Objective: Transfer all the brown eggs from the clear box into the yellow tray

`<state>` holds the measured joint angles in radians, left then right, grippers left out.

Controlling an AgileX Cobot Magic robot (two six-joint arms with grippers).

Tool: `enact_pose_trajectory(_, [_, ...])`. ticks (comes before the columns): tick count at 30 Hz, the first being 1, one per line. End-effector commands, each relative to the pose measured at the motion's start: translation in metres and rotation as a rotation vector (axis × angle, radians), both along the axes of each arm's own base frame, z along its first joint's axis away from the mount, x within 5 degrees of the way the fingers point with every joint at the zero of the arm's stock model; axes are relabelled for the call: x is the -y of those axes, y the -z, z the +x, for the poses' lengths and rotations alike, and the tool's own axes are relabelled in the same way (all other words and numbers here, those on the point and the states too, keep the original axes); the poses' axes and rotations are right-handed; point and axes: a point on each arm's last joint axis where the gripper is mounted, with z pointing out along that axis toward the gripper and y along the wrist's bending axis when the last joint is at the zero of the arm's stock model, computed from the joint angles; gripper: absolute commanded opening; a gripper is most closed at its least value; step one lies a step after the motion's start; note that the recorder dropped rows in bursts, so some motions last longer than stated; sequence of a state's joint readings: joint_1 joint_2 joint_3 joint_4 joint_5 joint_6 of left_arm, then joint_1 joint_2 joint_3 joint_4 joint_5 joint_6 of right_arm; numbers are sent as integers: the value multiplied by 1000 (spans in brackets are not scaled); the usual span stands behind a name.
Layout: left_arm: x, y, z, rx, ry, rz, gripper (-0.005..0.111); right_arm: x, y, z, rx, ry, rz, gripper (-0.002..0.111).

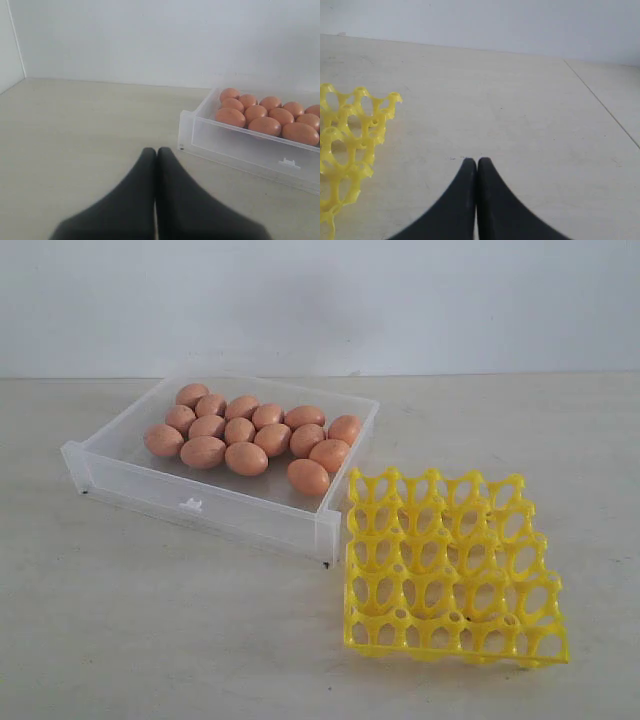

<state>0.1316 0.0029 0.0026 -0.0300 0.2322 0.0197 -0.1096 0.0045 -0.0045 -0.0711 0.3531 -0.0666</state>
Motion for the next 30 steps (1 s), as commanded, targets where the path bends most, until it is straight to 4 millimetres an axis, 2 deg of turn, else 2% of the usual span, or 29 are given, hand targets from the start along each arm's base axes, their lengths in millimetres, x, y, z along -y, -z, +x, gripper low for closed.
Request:
enact_pose_trajectory(1, [0, -1, 0, 6, 6, -4, -4, 0, 0, 0, 11, -3, -4, 0])
enact_pose_trajectory(9, [0, -1, 0, 6, 6, -4, -4, 0, 0, 0, 11, -3, -4, 0])
enact_pose_trajectory(13, [0, -1, 0, 6, 6, -4, -4, 0, -1, 0, 14, -11, -57, 0])
enact_pose_trajectory(17, [0, -1, 0, 6, 6, -4, -4, -1, -11, 2, 132, -19, -41, 0])
enact_pose_trajectory(19, [0, -1, 0, 6, 6, -4, -4, -3, -17, 3, 222, -11, 117, 0])
enact_pose_trajectory(22, [0, -1, 0, 6, 6, -4, -4, -4, -24, 3, 339, 22, 535, 0])
enact_pose_trajectory(24, [0, -1, 0, 6, 6, -4, -4, -3, -28, 3, 388, 39, 706, 0])
enact_pose_trajectory(26, [0, -1, 0, 6, 6, -4, -4, -2, -32, 3, 445, 50, 805, 0])
enact_pose_trajectory(30, [0, -1, 0, 6, 6, -4, -4, 4, -45, 0, 609, 52, 803, 0])
